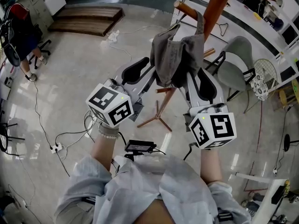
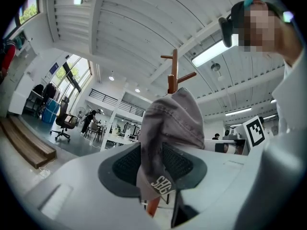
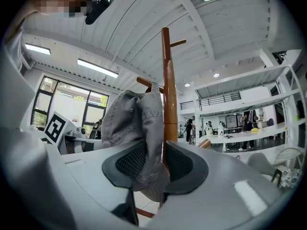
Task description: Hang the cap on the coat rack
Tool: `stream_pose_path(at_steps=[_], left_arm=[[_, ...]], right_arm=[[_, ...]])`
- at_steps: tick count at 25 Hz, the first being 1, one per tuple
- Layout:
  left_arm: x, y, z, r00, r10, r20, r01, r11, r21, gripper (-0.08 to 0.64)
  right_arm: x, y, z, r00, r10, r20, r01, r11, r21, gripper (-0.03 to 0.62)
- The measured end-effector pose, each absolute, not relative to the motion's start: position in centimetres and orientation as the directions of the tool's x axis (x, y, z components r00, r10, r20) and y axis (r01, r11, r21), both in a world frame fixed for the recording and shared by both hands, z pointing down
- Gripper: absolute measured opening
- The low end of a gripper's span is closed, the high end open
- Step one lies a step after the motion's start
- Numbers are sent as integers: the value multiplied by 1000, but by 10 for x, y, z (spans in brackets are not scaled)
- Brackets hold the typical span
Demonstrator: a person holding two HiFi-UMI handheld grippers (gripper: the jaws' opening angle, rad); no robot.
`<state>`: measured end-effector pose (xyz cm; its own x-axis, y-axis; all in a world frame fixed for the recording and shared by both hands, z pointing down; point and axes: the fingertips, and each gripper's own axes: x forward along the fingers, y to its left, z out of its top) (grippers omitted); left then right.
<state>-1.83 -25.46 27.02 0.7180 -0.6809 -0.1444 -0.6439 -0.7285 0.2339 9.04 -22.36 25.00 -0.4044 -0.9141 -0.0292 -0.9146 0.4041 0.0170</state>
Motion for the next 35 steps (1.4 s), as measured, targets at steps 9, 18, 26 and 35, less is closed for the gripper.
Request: stream_pose_path(at_steps=[9, 18, 26, 35], left_arm=[[-26, -241, 267, 699, -699, -152, -665, -713, 222, 114], [-40, -224, 265, 664, -727, -174, -696, -686, 211, 112], [-48, -208, 265, 629, -760, -164, -739, -650, 177, 25], [-44, -182, 267, 627, -767, -141, -767, -639, 63, 3]], right_arm=[[91, -208, 245, -416, -908, -54, -909, 414, 42, 118], [96, -193, 242, -421, -901, -102, -907, 420, 25, 102], [94, -180, 246, -444, -889, -110, -895, 437, 85, 21], [80, -164, 250, -513, -850, -114, -856, 500, 130, 6]])
